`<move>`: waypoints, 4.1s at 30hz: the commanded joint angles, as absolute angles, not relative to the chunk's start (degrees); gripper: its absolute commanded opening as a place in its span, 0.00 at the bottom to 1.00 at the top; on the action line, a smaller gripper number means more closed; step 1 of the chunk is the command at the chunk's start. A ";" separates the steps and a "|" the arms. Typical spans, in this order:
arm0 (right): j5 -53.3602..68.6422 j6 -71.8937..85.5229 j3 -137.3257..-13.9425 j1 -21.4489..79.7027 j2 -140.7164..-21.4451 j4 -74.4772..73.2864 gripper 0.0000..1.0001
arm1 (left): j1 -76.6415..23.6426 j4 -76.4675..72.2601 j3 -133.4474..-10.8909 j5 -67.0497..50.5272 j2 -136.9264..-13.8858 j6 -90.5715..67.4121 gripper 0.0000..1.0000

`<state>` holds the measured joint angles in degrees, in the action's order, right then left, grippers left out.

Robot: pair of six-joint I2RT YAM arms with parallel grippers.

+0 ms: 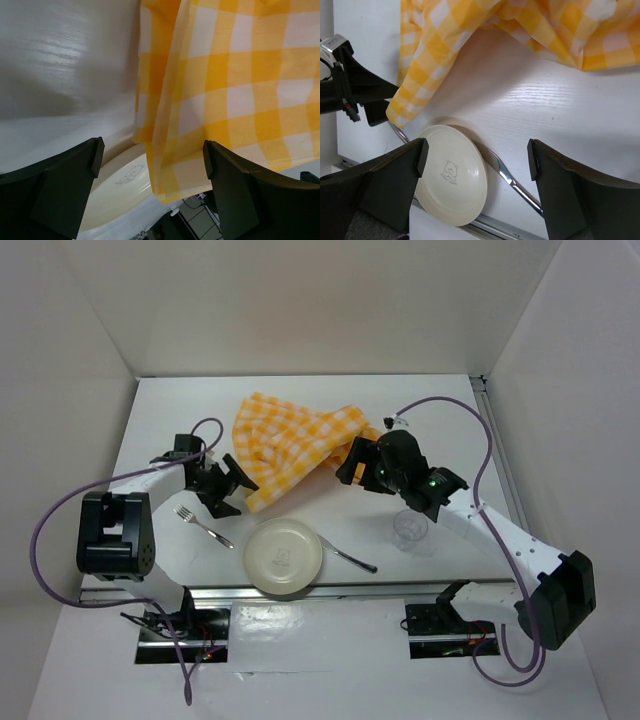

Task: Set the dinner table for one person

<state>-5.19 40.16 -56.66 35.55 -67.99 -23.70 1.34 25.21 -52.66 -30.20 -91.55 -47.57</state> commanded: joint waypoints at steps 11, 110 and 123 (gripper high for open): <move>-1.85 43.42 -51.34 32.52 -61.97 -20.40 0.97 | -3.16 12.74 -54.05 -26.89 -98.35 -56.68 0.73; 7.54 17.42 -112.96 2.03 -101.10 -0.99 0.00 | 10.72 22.94 -120.83 -43.15 -112.51 -52.29 0.00; 10.91 16.69 -64.90 2.72 -66.05 4.49 0.03 | 19.34 20.03 -90.20 -45.10 -91.51 -47.29 0.00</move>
